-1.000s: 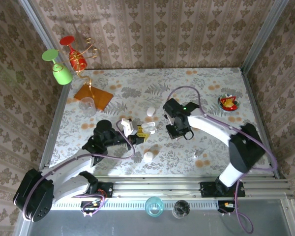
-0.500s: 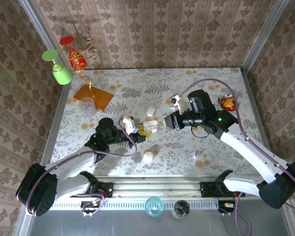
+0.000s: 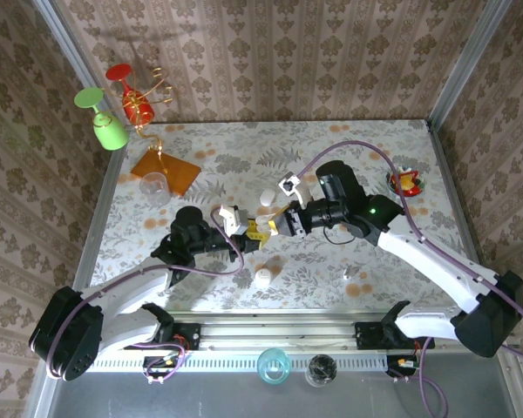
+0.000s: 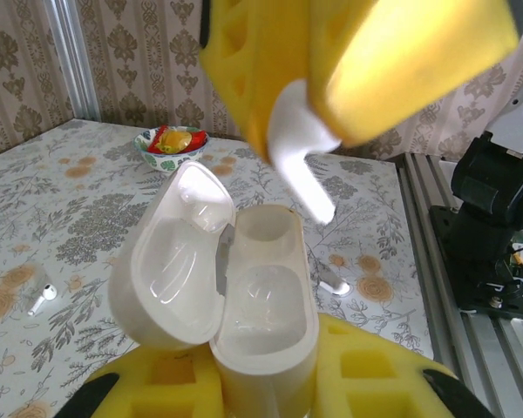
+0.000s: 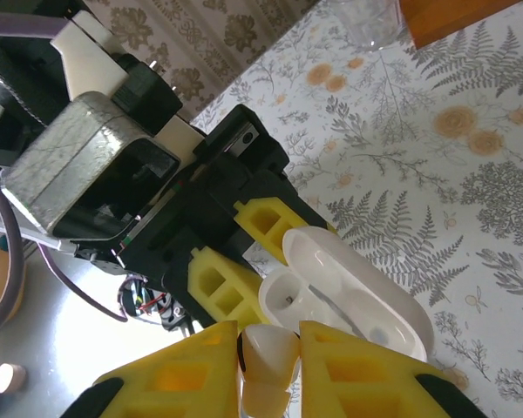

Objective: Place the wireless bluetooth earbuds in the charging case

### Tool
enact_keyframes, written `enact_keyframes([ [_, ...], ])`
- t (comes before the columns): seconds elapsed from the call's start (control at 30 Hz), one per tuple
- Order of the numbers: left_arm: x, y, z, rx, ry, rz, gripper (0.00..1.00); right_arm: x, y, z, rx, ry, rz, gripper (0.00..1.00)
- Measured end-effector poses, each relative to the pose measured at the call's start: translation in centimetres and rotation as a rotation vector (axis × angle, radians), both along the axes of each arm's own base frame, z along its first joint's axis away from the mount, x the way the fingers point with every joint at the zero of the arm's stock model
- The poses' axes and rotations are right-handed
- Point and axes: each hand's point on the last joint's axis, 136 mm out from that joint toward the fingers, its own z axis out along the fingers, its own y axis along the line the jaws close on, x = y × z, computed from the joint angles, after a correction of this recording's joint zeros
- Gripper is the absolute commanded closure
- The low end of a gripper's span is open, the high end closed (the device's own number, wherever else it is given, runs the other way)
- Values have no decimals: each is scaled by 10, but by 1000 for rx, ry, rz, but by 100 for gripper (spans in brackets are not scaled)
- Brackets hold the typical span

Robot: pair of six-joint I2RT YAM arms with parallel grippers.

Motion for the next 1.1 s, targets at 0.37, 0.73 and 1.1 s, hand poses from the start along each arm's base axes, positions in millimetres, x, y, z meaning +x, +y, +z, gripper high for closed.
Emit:
enact_keyframes([
  [0.37, -2, -1, 2, -7, 25, -10, 91, 5, 17, -4, -5, -18, 44, 78],
  [0.73, -1, -1, 3, -16, 59, -4, 91, 5, 26, -10, -3, -23, 80, 76],
  [1.1, 0, 0, 3, -16, 74, 7, 91, 9, 20, -13, -42, -66, 53, 65],
])
